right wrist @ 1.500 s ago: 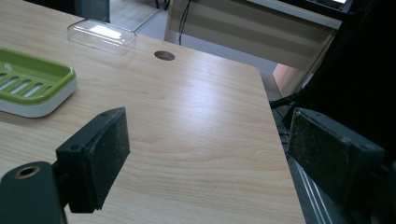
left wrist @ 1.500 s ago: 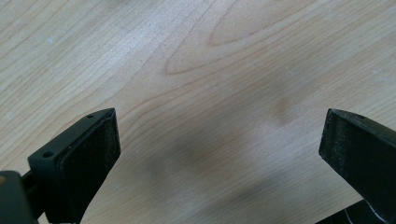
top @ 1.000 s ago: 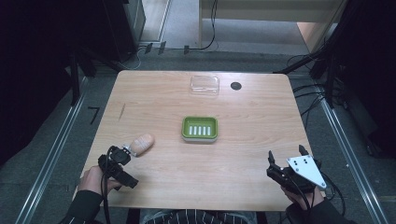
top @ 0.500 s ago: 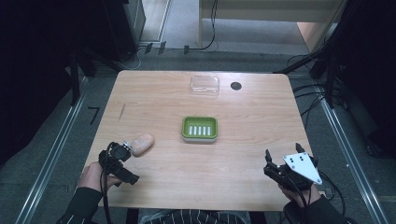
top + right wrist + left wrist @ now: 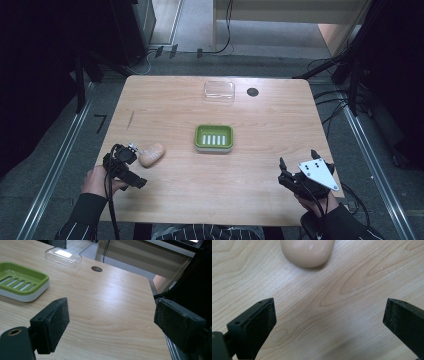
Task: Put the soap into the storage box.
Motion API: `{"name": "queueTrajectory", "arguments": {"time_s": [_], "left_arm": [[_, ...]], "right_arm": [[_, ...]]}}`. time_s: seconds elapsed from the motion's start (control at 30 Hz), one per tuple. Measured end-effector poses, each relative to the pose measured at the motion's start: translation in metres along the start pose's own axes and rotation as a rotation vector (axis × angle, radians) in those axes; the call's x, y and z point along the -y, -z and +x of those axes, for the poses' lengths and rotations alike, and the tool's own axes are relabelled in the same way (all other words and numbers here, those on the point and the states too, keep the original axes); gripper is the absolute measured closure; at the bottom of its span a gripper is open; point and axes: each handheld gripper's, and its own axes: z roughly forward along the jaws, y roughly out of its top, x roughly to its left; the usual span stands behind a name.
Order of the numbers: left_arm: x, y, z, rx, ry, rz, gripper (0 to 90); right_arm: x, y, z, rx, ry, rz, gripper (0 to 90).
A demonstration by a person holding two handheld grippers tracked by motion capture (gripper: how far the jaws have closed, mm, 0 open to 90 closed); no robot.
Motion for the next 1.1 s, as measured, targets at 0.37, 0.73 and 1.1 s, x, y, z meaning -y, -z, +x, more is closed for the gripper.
{"name": "queueTrajectory", "arguments": {"time_s": [0.37,0.73,1.1], "left_arm": [[-0.025,-0.001,-0.004,0.003,-0.052,-0.001,0.0],[-0.049,-0.005,0.001,0.023,-0.086,-0.021,0.0],[-0.067,-0.013,0.013,0.045,-0.099,-0.025,0.0]], "right_arm": [[0.003,0.003,-0.004,-0.001,-0.019,-0.007,13.6],[0.003,0.007,-0.002,0.007,-0.001,-0.005,13.6],[0.003,0.007,-0.003,0.011,-0.005,-0.003,13.6]]}}
